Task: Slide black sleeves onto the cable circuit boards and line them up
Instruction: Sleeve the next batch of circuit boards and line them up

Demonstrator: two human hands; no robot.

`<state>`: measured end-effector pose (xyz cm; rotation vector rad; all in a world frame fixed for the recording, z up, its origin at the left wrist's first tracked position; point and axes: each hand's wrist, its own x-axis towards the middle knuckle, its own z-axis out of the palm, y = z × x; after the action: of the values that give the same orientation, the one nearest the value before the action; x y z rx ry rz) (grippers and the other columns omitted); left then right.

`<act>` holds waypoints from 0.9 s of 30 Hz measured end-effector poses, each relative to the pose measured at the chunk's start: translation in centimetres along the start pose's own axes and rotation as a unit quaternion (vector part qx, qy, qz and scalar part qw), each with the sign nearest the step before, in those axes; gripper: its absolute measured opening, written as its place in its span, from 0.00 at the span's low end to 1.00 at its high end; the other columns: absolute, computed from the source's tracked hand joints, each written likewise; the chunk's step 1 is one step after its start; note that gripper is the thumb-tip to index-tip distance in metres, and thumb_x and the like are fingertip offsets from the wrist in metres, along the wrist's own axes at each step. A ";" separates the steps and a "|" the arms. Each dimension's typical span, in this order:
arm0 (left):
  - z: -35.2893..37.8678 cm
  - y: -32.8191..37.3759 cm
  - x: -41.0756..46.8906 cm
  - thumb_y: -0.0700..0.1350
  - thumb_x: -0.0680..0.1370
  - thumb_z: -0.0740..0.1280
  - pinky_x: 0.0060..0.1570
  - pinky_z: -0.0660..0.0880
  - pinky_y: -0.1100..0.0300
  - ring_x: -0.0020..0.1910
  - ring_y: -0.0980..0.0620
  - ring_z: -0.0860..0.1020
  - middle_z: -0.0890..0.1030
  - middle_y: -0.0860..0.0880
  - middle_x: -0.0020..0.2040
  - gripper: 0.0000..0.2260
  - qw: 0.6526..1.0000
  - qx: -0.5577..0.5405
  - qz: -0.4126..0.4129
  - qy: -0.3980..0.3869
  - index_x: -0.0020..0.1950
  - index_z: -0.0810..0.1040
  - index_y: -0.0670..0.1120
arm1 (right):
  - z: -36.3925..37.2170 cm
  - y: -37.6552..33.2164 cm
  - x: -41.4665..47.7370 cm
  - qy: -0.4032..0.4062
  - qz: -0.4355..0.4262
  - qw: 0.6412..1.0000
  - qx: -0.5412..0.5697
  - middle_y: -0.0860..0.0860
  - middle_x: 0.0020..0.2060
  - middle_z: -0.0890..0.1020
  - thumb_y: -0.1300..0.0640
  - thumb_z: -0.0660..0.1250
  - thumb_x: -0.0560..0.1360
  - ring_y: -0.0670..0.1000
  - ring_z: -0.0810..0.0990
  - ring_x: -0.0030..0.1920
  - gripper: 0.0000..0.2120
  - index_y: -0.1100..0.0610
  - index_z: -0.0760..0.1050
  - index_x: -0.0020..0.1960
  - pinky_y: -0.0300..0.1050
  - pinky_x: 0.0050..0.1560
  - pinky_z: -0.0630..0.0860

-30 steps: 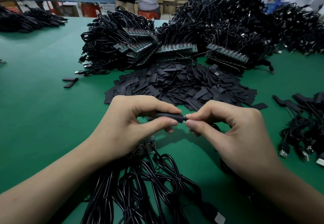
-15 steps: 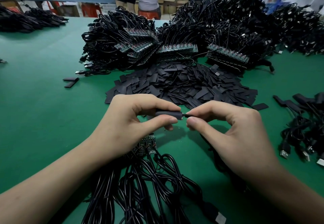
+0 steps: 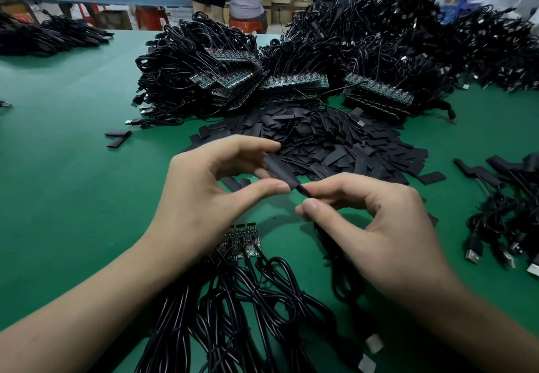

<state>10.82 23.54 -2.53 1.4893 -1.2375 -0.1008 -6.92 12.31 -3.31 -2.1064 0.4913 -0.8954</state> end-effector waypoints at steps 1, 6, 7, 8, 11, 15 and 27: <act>0.1 0.0 -0.1 0.51 0.68 0.78 0.52 0.82 0.52 0.46 0.52 0.86 0.86 0.51 0.47 0.20 1.000 -0.010 -0.008 0.011 0.58 0.83 0.48 | 0.1 0.0 0.0 -0.016 0.021 0.999 0.027 0.39 0.39 0.87 0.56 0.75 0.75 0.40 0.86 0.45 0.05 0.49 0.85 0.50 0.37 0.51 0.80; 0.2 0.3 -0.2 0.51 0.68 0.79 0.56 0.81 0.52 0.50 0.53 0.85 0.86 0.52 0.52 0.25 1.000 0.021 0.011 -0.020 0.64 0.81 0.48 | 0.0 0.1 0.2 -0.057 0.076 0.989 0.110 0.44 0.42 0.88 0.61 0.72 0.77 0.44 0.87 0.46 0.08 0.53 0.84 0.54 0.44 0.56 0.82; 0.2 0.4 -0.2 0.51 0.68 0.79 0.57 0.81 0.52 0.51 0.53 0.85 0.85 0.53 0.53 0.26 0.999 0.033 0.016 -0.029 0.65 0.80 0.48 | 0.0 0.0 0.3 -0.064 0.080 0.987 0.123 0.45 0.43 0.88 0.63 0.72 0.77 0.45 0.88 0.47 0.08 0.53 0.84 0.54 0.44 0.56 0.82; 0.2 0.4 -0.2 0.51 0.68 0.80 0.57 0.80 0.53 0.52 0.54 0.85 0.85 0.53 0.54 0.27 0.998 0.044 0.019 -0.032 0.66 0.80 0.48 | 0.0 -0.1 0.3 -0.072 0.080 0.986 0.130 0.45 0.43 0.89 0.64 0.71 0.78 0.45 0.88 0.47 0.09 0.53 0.85 0.53 0.42 0.56 0.82; 0.2 0.4 -0.2 0.49 0.69 0.81 0.56 0.80 0.54 0.52 0.55 0.84 0.85 0.55 0.53 0.25 0.997 0.062 0.027 -0.027 0.64 0.81 0.48 | 0.1 -0.3 0.2 -0.089 0.068 0.986 0.121 0.45 0.42 0.88 0.65 0.71 0.78 0.44 0.87 0.47 0.11 0.51 0.85 0.52 0.38 0.55 0.80; 0.1 0.3 -0.3 0.46 0.69 0.82 0.55 0.80 0.58 0.51 0.55 0.84 0.85 0.55 0.52 0.24 0.997 0.063 0.034 -0.025 0.63 0.81 0.47 | 0.0 -0.2 0.2 -0.087 0.068 0.988 0.107 0.43 0.42 0.88 0.63 0.71 0.78 0.42 0.87 0.47 0.09 0.52 0.85 0.53 0.36 0.55 0.80; -0.1 0.2 -0.3 0.52 0.69 0.81 0.56 0.79 0.64 0.50 0.58 0.85 0.86 0.57 0.49 0.25 0.997 0.055 0.026 -0.047 0.63 0.82 0.49 | -0.1 -0.3 0.2 -0.083 0.062 0.993 0.059 0.41 0.38 0.87 0.58 0.72 0.78 0.44 0.86 0.43 0.08 0.46 0.82 0.53 0.42 0.51 0.79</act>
<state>10.66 23.81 -2.52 1.5613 -1.3756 -0.0693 -6.88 12.31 -2.95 -1.9987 0.4646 -0.6561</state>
